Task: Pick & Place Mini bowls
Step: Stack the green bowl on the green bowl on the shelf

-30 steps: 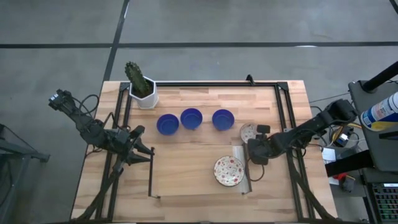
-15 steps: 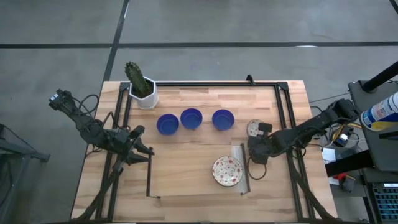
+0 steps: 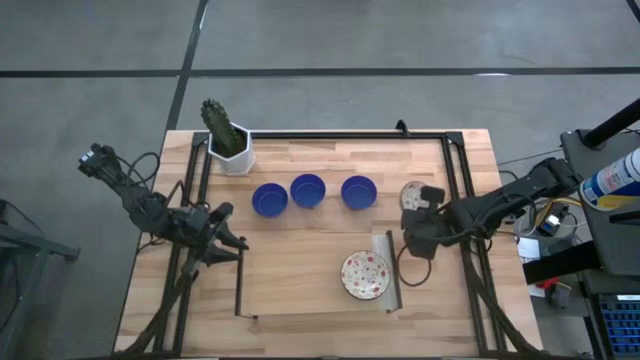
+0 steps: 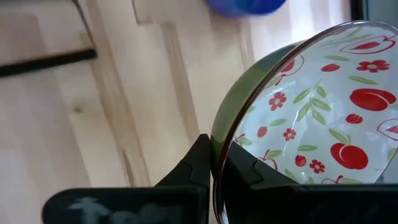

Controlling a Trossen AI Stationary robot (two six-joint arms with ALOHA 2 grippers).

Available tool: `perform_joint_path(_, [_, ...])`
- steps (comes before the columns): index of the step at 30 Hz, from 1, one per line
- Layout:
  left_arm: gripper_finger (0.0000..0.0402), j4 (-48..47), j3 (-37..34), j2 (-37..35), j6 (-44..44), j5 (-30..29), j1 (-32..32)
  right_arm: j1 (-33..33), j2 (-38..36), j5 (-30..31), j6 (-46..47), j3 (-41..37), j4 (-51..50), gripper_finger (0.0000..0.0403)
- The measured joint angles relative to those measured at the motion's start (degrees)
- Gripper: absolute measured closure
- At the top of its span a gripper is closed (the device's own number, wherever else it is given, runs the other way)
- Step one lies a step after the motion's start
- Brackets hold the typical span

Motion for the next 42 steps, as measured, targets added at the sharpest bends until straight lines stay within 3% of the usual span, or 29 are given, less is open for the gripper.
perform_joint_path(14, [0.0294, 0.0, -0.1, 1.6, -4.0, 0.0, 0.0, 5.1, 4.0, 3.3, -11.2, 22.4, -4.0, 0.0392])
perform_joint_path(28, [0.0294, 0.2, -0.1, 1.9, -4.1, -0.7, 0.0, 13.2, 22.9, 5.5, -27.6, 44.3, -7.5, 0.0392])
perform_joint_path(35, [0.0294, 0.2, -0.1, 1.9, -4.1, -0.8, 0.0, 16.1, 31.2, 1.9, -26.9, 57.8, -13.5, 0.0392])
perform_joint_path(42, [0.0294, 0.2, -0.4, 2.1, -4.1, -0.9, 0.0, 16.6, 37.4, -3.3, -26.5, 63.4, -17.3, 0.0392])
